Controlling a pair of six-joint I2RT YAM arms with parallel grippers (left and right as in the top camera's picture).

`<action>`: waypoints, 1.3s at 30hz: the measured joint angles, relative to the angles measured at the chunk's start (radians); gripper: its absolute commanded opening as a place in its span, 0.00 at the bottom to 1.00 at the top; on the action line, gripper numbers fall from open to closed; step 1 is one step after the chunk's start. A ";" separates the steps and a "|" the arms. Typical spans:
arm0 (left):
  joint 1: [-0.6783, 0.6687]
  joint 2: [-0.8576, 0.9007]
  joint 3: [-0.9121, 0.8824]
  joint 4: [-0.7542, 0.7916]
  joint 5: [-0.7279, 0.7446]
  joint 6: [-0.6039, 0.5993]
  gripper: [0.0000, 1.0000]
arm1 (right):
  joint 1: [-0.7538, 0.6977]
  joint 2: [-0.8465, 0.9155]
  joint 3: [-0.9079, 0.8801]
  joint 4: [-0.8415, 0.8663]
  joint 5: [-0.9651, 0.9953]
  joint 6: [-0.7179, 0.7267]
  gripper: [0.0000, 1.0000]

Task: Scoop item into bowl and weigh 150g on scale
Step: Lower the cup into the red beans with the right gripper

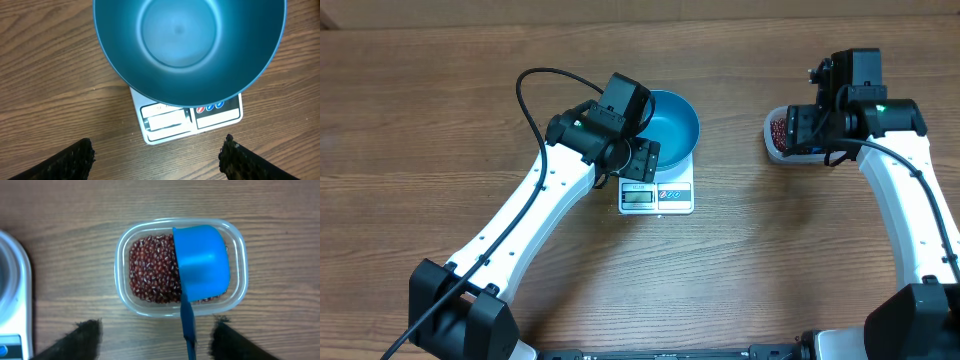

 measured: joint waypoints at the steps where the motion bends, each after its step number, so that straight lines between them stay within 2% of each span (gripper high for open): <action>1: 0.000 0.000 0.000 0.000 0.002 0.000 0.84 | 0.000 0.000 0.000 0.001 -0.001 -0.006 0.63; 15: 0.000 0.000 0.000 0.001 0.005 0.000 0.85 | -0.014 0.012 -0.012 0.034 0.027 -0.098 0.51; 17: 0.000 0.000 0.000 0.000 0.005 0.000 0.84 | -0.015 0.034 -0.012 0.034 0.031 -0.104 0.45; 23: 0.000 0.000 0.000 -0.002 0.005 0.000 0.85 | -0.015 0.121 -0.012 0.038 0.066 -0.106 0.41; 26: 0.000 0.000 0.000 -0.004 0.005 0.000 0.85 | -0.015 0.153 -0.012 0.057 0.083 -0.108 0.35; 36: 0.000 0.000 0.000 0.000 0.006 0.000 0.85 | -0.015 0.160 -0.012 0.113 0.101 -0.107 0.20; 39: 0.000 0.000 0.000 0.001 0.006 0.000 0.85 | -0.015 0.160 -0.012 0.113 0.118 -0.108 0.19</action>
